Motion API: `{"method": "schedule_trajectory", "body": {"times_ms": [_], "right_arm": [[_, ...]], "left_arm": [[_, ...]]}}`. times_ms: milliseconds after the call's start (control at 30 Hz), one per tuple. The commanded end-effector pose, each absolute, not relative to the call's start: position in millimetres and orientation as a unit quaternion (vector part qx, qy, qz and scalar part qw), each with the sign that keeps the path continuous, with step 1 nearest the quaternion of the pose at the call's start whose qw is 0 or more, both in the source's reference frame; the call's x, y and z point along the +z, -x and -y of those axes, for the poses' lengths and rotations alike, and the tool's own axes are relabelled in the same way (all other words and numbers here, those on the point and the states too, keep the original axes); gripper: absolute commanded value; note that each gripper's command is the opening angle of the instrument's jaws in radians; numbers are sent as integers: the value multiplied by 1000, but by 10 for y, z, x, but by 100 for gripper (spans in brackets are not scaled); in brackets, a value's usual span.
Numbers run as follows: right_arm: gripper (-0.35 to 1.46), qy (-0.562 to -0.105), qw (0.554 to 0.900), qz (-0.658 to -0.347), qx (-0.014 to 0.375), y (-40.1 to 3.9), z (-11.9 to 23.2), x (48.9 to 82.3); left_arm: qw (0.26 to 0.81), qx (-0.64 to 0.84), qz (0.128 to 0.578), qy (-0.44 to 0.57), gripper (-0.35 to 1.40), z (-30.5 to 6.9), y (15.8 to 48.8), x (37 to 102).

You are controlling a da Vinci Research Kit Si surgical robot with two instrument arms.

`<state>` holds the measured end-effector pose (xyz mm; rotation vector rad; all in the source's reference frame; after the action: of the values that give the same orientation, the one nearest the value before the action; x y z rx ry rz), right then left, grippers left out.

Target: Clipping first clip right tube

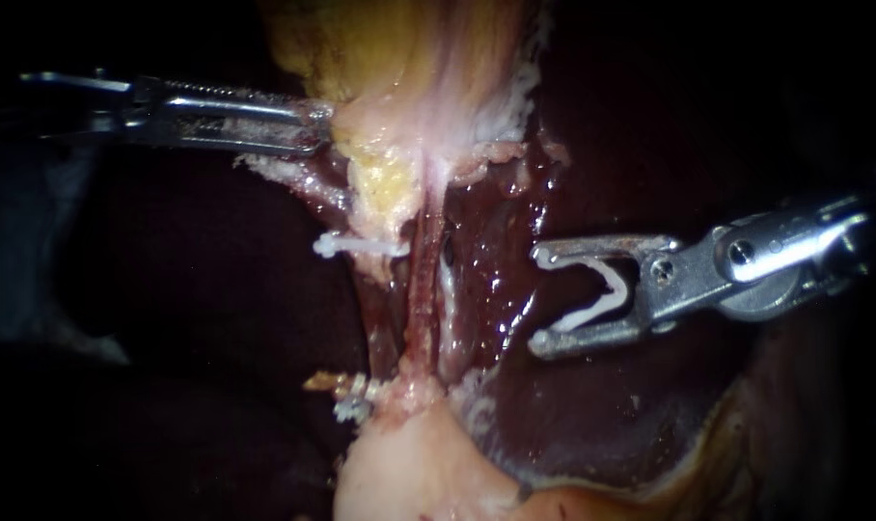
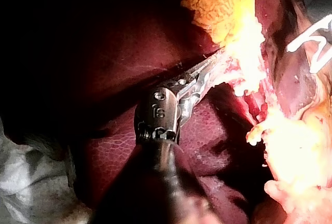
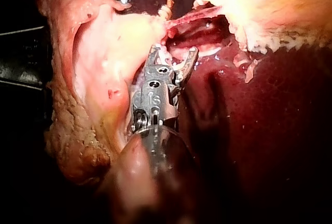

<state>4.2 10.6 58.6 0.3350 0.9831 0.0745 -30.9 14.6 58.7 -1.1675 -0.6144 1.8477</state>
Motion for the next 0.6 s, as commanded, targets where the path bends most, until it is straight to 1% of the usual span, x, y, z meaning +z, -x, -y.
{"method": "schedule_trajectory", "body": {"times_ms": [33, 233, 467, 600], "right_arm": [[50, -160, 867, -470, 36, -43, -106, 586], [50, -160, 868, -469, 36, -44, -107, 586], [50, -159, 866, -472, 38, -44, -107, 585], [50, -158, 863, -479, 42, -45, -109, 584]], "left_arm": [[422, 737, 247, 466, -35, -147, 307, 585], [425, 735, 252, 464, -35, -161, 290, 555], [446, 716, 241, 480, -35, -187, 251, 507], [447, 716, 237, 481, -35, -189, 244, 503]]}}
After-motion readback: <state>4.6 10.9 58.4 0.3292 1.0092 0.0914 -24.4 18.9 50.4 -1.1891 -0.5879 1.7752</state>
